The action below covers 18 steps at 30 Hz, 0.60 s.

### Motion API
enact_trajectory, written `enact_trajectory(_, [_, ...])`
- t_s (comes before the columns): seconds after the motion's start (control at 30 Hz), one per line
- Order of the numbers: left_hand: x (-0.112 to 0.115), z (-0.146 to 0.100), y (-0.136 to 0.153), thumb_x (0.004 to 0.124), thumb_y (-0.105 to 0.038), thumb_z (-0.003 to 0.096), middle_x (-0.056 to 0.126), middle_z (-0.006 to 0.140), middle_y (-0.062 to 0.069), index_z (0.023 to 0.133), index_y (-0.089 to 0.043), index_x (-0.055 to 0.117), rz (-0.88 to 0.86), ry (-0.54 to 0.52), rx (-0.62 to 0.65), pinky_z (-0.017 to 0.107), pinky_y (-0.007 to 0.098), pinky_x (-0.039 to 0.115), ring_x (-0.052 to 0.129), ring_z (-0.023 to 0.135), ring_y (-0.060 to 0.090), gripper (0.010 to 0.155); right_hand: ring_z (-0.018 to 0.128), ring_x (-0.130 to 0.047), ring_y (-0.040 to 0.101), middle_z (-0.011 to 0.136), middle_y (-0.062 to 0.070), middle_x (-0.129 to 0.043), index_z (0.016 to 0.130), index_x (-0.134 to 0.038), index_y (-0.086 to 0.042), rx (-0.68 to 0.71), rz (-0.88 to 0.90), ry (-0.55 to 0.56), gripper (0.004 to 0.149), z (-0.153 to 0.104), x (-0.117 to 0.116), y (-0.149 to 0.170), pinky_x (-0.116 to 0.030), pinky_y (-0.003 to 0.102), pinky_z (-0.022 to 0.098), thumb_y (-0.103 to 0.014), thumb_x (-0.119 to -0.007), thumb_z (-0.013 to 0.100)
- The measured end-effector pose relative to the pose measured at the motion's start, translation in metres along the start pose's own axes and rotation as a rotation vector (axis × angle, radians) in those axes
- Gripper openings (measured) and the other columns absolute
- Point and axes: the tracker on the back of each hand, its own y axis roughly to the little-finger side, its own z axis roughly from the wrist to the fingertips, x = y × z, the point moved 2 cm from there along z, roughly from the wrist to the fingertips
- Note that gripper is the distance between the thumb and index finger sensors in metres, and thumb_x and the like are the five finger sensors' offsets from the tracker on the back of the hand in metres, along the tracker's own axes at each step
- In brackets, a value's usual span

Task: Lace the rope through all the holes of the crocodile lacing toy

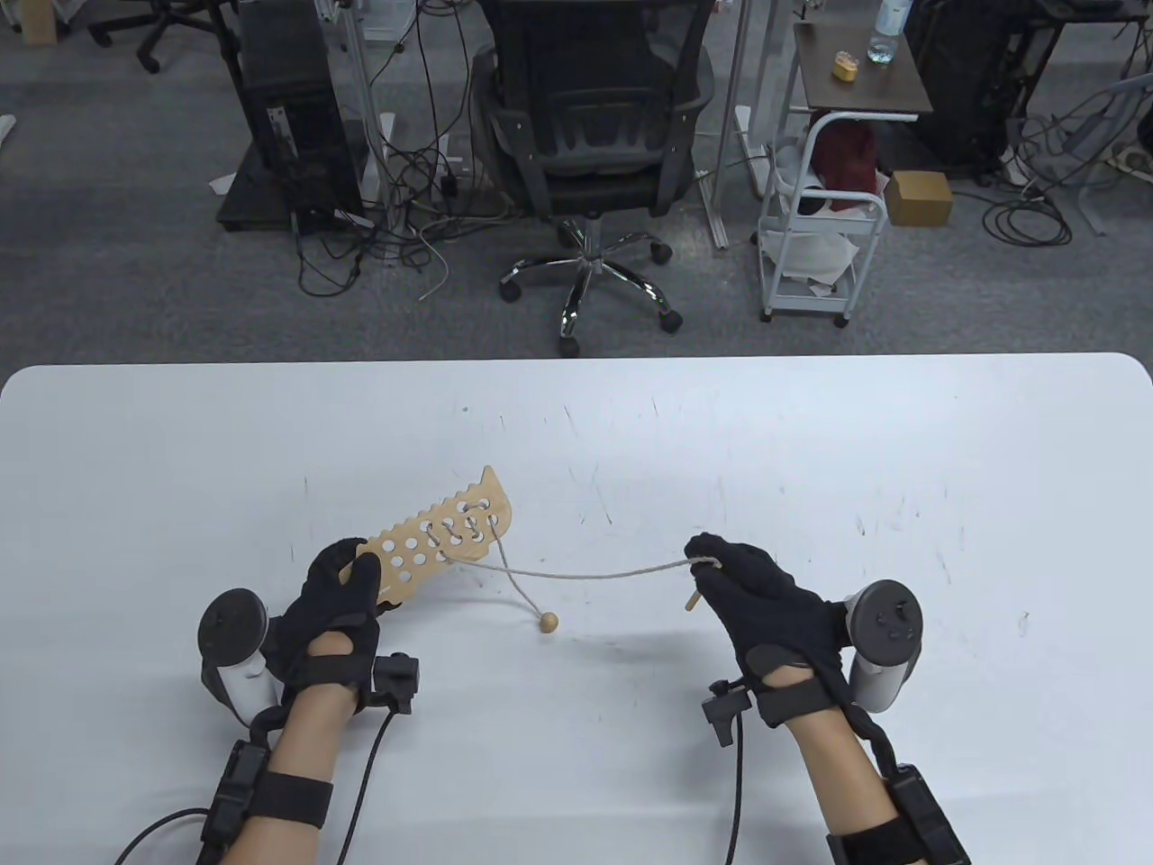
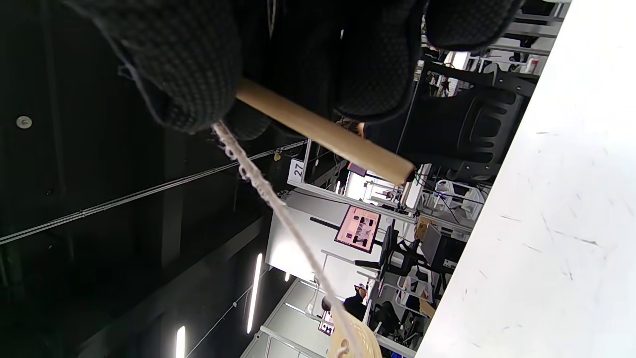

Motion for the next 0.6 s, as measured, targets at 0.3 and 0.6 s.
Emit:
enact_trajectory(0.3, [0.021,-0.009,-0.009,0.081,-0.046,0.0406,0.092,0.075,-0.003,0.089,-0.026,0.071,0.031,0.086,0.037,0.055,0.044,0.079,0.102,0.052,0.02,0.053,0.066,-0.096,0.033,0.068,0.003,-0.103,0.087,-0.084,-0.023,0.099,-0.095,-0.076,0.049,-0.005,-0.019,-0.016,-0.068,0.058,0.057,-0.029,-0.097,0.04])
enact_trajectory(0.6, [0.045,-0.021,-0.015,0.081,-0.046,0.0405,0.092,0.075,-0.003,0.089,-0.026,0.071,0.07,0.167,0.077,0.054,0.045,0.079,0.102,0.051,0.02,0.054,0.064,-0.099,0.034,0.065,0.004,-0.107,0.078,-0.092,-0.023,0.177,-0.177,-0.116,0.04,-0.011,-0.034,-0.025,-0.07,0.058,0.056,-0.03,-0.097,0.039])
